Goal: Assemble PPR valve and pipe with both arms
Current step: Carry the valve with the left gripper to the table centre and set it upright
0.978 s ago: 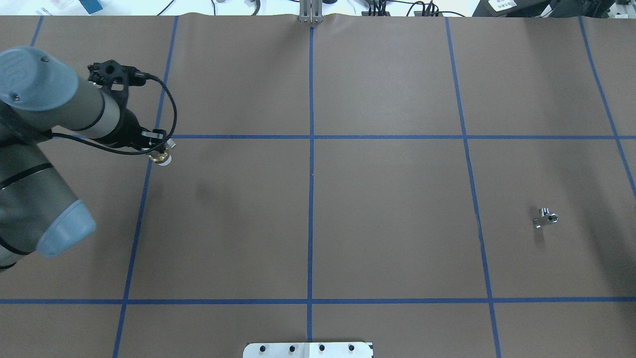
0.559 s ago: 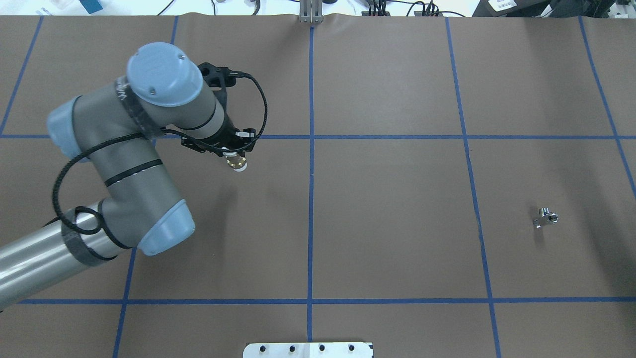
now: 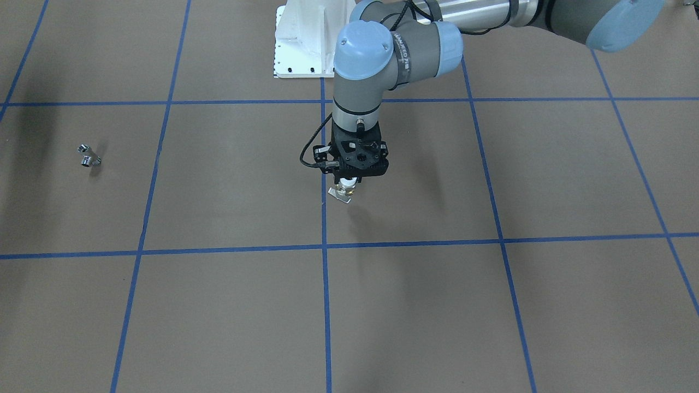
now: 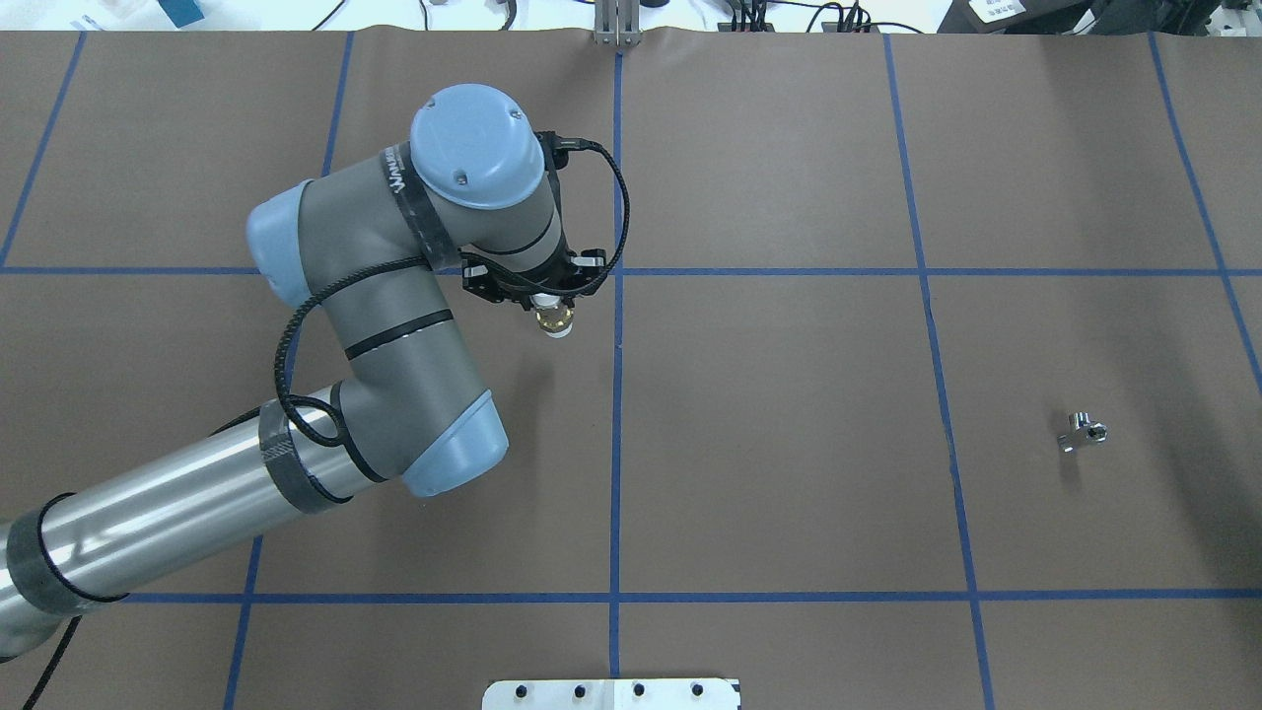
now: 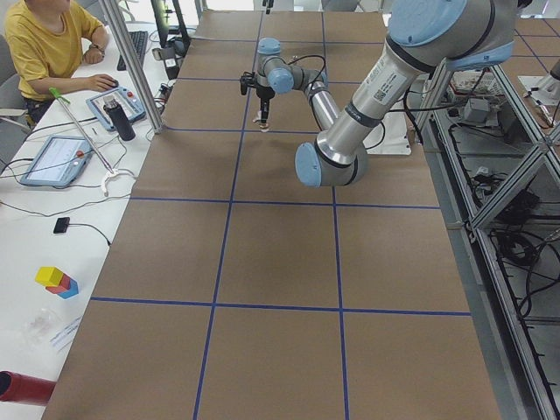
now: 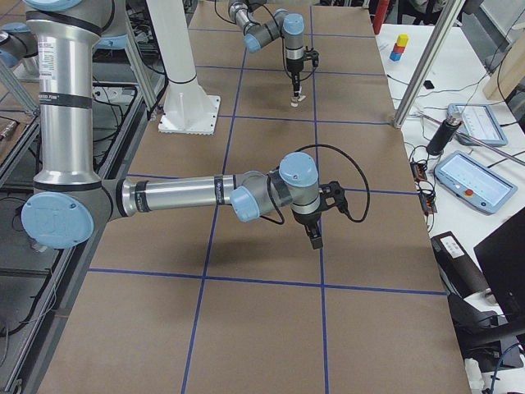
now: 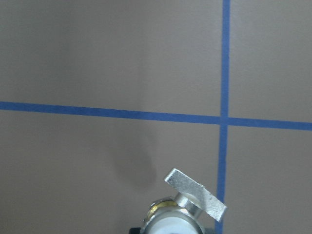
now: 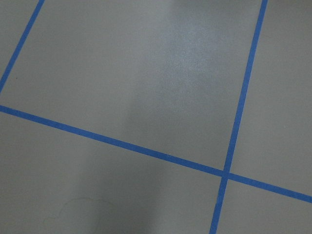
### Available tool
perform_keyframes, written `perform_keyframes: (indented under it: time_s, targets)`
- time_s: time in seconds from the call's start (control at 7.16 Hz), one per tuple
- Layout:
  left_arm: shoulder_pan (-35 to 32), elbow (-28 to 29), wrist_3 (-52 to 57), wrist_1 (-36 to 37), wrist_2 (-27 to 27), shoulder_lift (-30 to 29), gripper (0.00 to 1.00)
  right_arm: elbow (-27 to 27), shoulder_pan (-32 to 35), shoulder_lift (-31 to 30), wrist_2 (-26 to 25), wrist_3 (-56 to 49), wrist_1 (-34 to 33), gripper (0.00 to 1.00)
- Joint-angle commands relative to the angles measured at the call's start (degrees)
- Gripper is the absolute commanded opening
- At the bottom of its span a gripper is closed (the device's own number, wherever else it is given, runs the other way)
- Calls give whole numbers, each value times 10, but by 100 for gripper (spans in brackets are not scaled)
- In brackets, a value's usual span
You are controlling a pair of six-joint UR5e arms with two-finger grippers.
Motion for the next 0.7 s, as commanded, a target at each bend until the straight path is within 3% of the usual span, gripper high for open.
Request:
perform_keyframes:
  time_s: [0.0,0.42,0.56]
  targets:
    - [25,44,-25,-7,29,-34,0,-1,0,-1,0,0,0,99]
    - [27,89,-26,-34,30,-50,0,-4,0,-1,0,0,0,99]
    - [26,92,-22,-40,30,-50,17,-4,0,0,0,0,0,99]
